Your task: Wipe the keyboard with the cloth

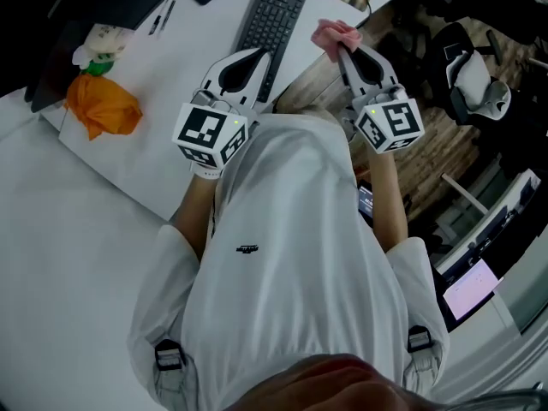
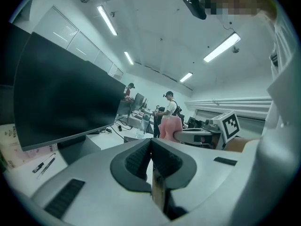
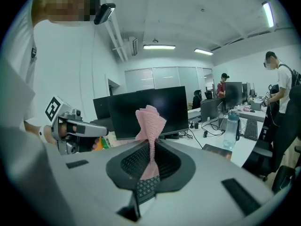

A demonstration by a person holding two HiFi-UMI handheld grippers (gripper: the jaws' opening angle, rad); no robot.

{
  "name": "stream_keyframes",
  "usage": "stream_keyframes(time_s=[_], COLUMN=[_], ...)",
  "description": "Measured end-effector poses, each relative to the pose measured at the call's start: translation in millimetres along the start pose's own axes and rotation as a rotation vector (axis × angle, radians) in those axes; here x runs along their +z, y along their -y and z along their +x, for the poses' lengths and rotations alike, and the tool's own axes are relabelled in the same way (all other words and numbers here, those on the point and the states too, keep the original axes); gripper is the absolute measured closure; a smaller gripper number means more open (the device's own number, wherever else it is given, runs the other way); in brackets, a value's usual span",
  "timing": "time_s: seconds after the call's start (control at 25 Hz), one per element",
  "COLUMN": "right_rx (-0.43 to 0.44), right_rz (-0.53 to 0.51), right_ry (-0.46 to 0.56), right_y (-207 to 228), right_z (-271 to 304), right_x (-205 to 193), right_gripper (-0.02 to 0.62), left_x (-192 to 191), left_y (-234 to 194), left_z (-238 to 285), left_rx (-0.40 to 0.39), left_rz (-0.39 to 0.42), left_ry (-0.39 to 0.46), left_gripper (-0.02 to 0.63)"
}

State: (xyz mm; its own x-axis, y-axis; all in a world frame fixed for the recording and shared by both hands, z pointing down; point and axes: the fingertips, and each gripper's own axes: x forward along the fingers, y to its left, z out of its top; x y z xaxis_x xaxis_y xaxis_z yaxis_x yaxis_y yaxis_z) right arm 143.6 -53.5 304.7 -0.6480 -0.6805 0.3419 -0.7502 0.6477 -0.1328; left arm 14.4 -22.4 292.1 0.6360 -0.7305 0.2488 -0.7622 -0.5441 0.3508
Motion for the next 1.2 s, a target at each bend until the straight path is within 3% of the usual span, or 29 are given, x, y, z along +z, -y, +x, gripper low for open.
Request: stream_keyframes(time_s=[0.16,0.52,0.72,1.2], right_rx=[0.005,-0.024,-0.01,-0.007], right_rz=[-0.012,-0.021,-0.018,-0.192], right_ry=[-0.028,-0.105,-0.146,-0.35], right_y=[8,55,81,145], right_z=[22,68,101,174], right_x=[-4,-28,-37,-88], right_gripper=[0.565,0.565,0.565,0.565], left_x=[-10,-17,-29,-49], left_y=[-15,-31,-38,-55], left_z=[6,37,54,79], left_rx=[-0.012,0.016,0.063,0.135], left_rz=[-0.03,-0.007,-0.039,-0.107], left_ry=[-0.015,-0.042,-0.068,-0.093], left_gripper=[0.586,0.587,0.586,0.586])
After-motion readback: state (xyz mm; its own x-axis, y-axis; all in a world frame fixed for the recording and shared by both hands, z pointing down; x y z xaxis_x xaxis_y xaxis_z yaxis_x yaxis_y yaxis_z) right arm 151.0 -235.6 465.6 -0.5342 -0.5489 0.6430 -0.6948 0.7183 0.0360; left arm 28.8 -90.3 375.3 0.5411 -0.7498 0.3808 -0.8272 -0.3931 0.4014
